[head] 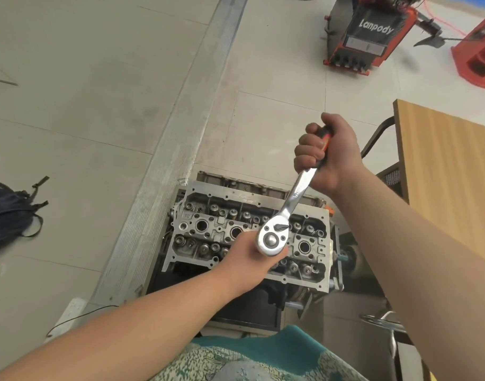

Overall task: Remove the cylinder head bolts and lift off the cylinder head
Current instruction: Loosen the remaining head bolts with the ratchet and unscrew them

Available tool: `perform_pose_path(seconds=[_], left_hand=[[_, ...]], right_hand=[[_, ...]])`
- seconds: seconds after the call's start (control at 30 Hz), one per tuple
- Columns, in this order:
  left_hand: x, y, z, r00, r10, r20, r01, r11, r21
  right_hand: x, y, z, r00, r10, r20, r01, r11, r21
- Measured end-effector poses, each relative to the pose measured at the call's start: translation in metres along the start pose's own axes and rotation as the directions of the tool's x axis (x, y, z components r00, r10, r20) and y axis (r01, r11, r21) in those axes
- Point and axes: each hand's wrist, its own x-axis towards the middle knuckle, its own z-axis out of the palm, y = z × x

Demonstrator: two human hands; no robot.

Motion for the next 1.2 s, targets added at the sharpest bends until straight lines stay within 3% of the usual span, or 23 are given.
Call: perform_pose_path(seconds=[0.1, 0.13, 0.2, 0.27, 0.3, 0.33, 0.4, 0.5, 0.57, 0.6, 0.63, 0.67, 0.73, 0.8, 0.87, 0.97, 1.07, 1.1, 1.2], left_hand=[[-0.005, 0.005, -0.001, 0.999, -0.018, 0.034, 0.018, 1.0, -0.01], [-0.004, 0.004, -0.002, 0.998, -0.043, 0.052, 0.043, 0.999, 0.009], [-0.007, 0.007, -0.006, 0.989, -0.087, 0.116, 0.073, 0.99, 0.117], [-0.01, 0.008, -0.015, 0.971, -0.191, 0.144, 0.13, 0.928, 0.349], [-0.014, 0.008, -0.02, 0.961, -0.251, 0.118, 0.191, 0.907, 0.376], [-0.016, 0.004, -0.023, 0.963, -0.242, 0.12, 0.211, 0.951, 0.226], [-0.02, 0.002, -0.022, 0.987, -0.074, 0.14, 0.075, 0.997, 0.0], [-0.026, 0.008, -0.016, 0.997, 0.001, 0.075, 0.011, 0.988, -0.157], [-0.026, 0.006, -0.013, 0.998, 0.04, 0.048, -0.03, 0.98, -0.196], [-0.026, 0.006, -0.013, 0.998, 0.056, 0.039, -0.047, 0.977, -0.206], [-0.028, 0.009, -0.013, 0.998, 0.065, 0.024, -0.058, 0.974, -0.218], [-0.027, 0.011, -0.013, 0.998, 0.065, 0.011, -0.061, 0.973, -0.221], [-0.025, 0.014, -0.014, 0.998, 0.06, -0.006, -0.059, 0.97, -0.236], [-0.023, 0.012, -0.013, 0.998, 0.063, 0.002, -0.061, 0.973, -0.223], [-0.023, 0.014, -0.013, 0.997, 0.076, 0.016, -0.072, 0.979, -0.193], [-0.025, 0.015, -0.015, 0.993, 0.118, 0.001, -0.117, 0.985, -0.125], [-0.025, 0.015, -0.014, 0.993, 0.118, -0.008, -0.118, 0.992, -0.049], [-0.026, 0.015, -0.012, 0.995, 0.102, -0.01, -0.102, 0.994, -0.038], [-0.027, 0.016, -0.006, 0.995, 0.097, -0.024, -0.097, 0.995, 0.008]], right_hand=[[0.019, 0.018, 0.049, 0.973, 0.181, 0.141, -0.132, 0.944, -0.301], [0.022, 0.038, 0.073, 0.939, 0.287, 0.191, -0.156, 0.848, -0.506], [0.018, 0.099, 0.121, 0.78, 0.575, 0.245, -0.092, 0.494, -0.864], [0.009, 0.152, 0.15, 0.592, 0.788, 0.168, 0.016, 0.198, -0.98], [0.008, 0.165, 0.154, 0.56, 0.817, 0.135, 0.036, 0.139, -0.99], [0.01, 0.168, 0.153, 0.571, 0.809, 0.135, 0.022, 0.149, -0.989], [0.018, 0.144, 0.141, 0.691, 0.694, 0.202, -0.057, 0.33, -0.942], [0.027, 0.083, 0.117, 0.921, 0.303, 0.244, -0.002, 0.632, -0.775], [0.026, 0.046, 0.092, 0.985, -0.002, 0.17, 0.128, 0.666, -0.735], [0.025, 0.029, 0.075, 0.983, -0.146, 0.113, 0.18, 0.628, -0.757], [0.022, 0.013, 0.059, 0.957, -0.282, 0.066, 0.214, 0.534, -0.818], [0.016, -0.001, 0.044, 0.909, -0.413, 0.05, 0.217, 0.37, -0.903], [-0.003, -0.023, 0.015, 0.821, -0.548, 0.161, 0.127, -0.099, -0.987], [-0.032, -0.03, -0.005, 0.843, -0.448, 0.298, 0.022, -0.525, -0.851], [-0.065, -0.021, -0.013, 0.914, -0.251, 0.318, 0.049, -0.711, -0.702], [-0.11, 0.012, -0.01, 0.957, 0.002, 0.29, 0.22, -0.656, -0.722], [-0.129, 0.054, -0.014, 0.961, 0.081, 0.264, 0.254, -0.635, -0.729], [-0.13, 0.065, -0.016, 0.969, 0.091, 0.23, 0.241, -0.556, -0.795], [-0.127, 0.076, -0.029, 0.987, 0.121, 0.105, 0.119, -0.114, -0.986]])
